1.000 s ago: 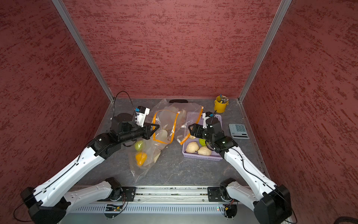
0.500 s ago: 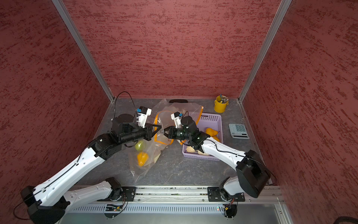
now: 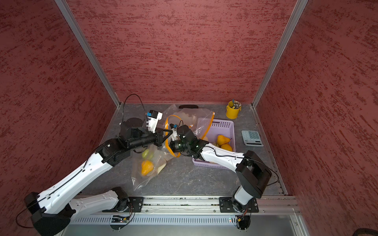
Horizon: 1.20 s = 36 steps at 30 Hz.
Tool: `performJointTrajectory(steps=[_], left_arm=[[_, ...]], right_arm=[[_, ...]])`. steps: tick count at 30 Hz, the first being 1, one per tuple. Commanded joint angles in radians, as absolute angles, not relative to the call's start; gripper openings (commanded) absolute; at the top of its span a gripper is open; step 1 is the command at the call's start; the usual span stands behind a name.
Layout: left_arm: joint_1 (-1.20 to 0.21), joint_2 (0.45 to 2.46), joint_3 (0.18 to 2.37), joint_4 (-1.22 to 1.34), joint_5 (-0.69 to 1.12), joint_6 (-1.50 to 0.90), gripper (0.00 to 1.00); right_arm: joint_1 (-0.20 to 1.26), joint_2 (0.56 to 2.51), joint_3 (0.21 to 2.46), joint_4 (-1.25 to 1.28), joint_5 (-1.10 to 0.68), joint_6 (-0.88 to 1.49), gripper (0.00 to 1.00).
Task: Open the zip-top bag and take out the pear
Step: Pick up the pear from the zipper food storage bag.
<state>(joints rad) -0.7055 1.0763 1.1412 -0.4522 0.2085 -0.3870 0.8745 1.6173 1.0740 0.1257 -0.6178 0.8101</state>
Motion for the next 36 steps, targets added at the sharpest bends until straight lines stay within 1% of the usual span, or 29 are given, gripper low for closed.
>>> performJointTrajectory(steps=[1, 3, 4, 8, 13, 16, 20, 23, 25, 27, 30, 36], left_arm=[[-0.707, 1.082, 1.152, -0.382, 0.228, -0.373, 0.0], [-0.709, 1.079, 1.131, -0.347, 0.248, -0.39, 0.0], [-0.711, 1.076, 1.122, -0.335, 0.249, -0.395, 0.0], [-0.718, 1.064, 1.085, -0.304, 0.244, -0.413, 0.0], [-0.739, 1.069, 1.067, -0.277, 0.238, -0.4, 0.0], [-0.746, 1.063, 1.034, -0.22, 0.255, -0.405, 0.0], [-0.765, 1.069, 1.013, -0.18, 0.252, -0.42, 0.0], [-0.78, 1.076, 0.981, -0.123, 0.279, -0.436, 0.0], [-0.784, 1.083, 0.968, -0.112, 0.277, -0.433, 0.0], [-0.777, 1.089, 0.957, -0.104, 0.272, -0.433, 0.0], [-0.775, 1.108, 0.969, -0.098, 0.282, -0.423, 0.0], [-0.767, 1.164, 1.027, -0.089, 0.303, -0.405, 0.0]], right_arm=[[0.895, 1.692, 1.105, 0.06, -0.675, 0.775, 0.22], [0.9, 1.738, 1.116, 0.044, -0.68, 0.771, 0.28], [0.902, 1.757, 1.116, 0.046, -0.676, 0.78, 0.29], [0.91, 1.833, 1.085, 0.178, -0.717, 0.85, 0.39], [0.941, 1.942, 1.149, 0.19, -0.751, 0.86, 0.5], [0.958, 2.008, 1.187, 0.226, -0.799, 0.879, 0.56], [0.97, 2.063, 1.219, 0.274, -0.831, 0.891, 0.69], [0.976, 2.094, 1.227, 0.35, -0.853, 0.919, 0.85], [0.978, 2.114, 1.226, 0.411, -0.883, 0.937, 0.92], [0.979, 2.146, 1.223, 0.487, -0.902, 0.976, 0.95], [0.982, 2.225, 1.237, 0.669, -0.969, 1.086, 0.96], [0.989, 2.313, 1.295, 0.69, -0.999, 1.11, 0.98]])
